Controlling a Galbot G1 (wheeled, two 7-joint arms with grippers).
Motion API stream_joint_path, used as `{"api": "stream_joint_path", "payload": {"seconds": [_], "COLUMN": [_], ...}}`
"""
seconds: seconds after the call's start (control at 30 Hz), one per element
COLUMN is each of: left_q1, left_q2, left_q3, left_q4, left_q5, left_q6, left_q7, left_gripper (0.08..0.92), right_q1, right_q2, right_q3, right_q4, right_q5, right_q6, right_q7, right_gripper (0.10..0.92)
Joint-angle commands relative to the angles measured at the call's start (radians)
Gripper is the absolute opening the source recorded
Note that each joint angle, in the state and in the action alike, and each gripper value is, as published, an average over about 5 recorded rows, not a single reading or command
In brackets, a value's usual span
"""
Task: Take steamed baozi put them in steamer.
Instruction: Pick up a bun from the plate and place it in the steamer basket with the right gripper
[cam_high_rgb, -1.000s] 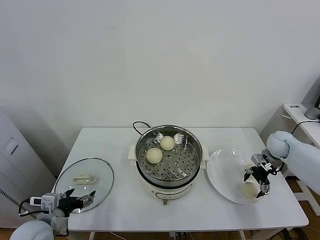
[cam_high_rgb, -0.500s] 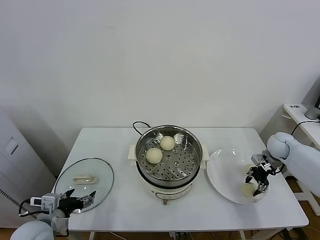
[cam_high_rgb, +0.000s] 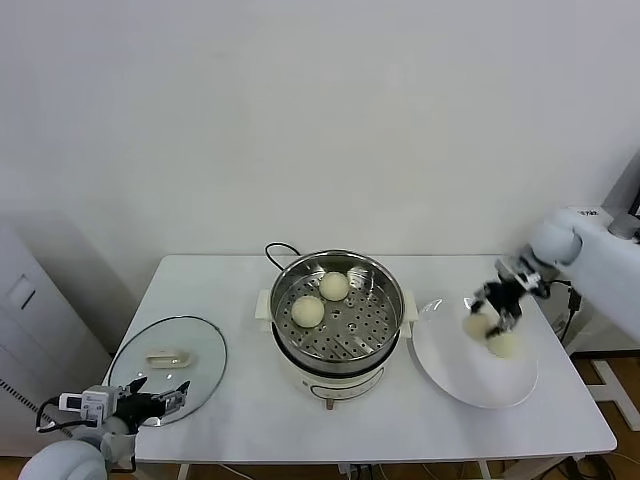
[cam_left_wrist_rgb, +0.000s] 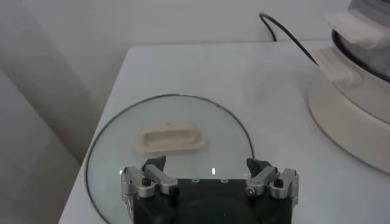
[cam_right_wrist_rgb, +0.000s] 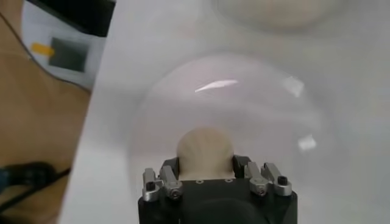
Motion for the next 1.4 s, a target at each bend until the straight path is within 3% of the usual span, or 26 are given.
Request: {"api": "stream_joint_path", "payload": {"seconds": [0.03,0.33,0.63,1.4], "left_q1": [0.0,-0.013,-0.014,-0.012], "left_q2": [0.0,0.005,0.001,0.001], "left_q3": [0.01,0.023,0.02,0.015], "left_q4": [0.002,0.007,0.009,0.007], "left_q5": [0.001,0.001,0.001,0.001], "left_q6": [-0.001,0.0,-0.001,-0.003], "left_q7": [0.001,0.001,0.001,0.003], "left_gripper": [0.823,0.823,0.823,0.823], "right_q1": [0.271,0.297,0.252,0.076], "right_q2": [0.12,0.269,0.4,0.445], "right_q3": [-0.085,-0.106,-0.153,-0.152], "right_q4": [0.06,0.075,0.126,0.252], "right_q5": [0.127,0.169,0.108,-0.123], "right_q6": [0.099,0.283,0.457,0.545], "right_q7": [0.006,0.004,0.001,-0.009], "right_gripper": [0.547,0.551,0.551,0.551]}}
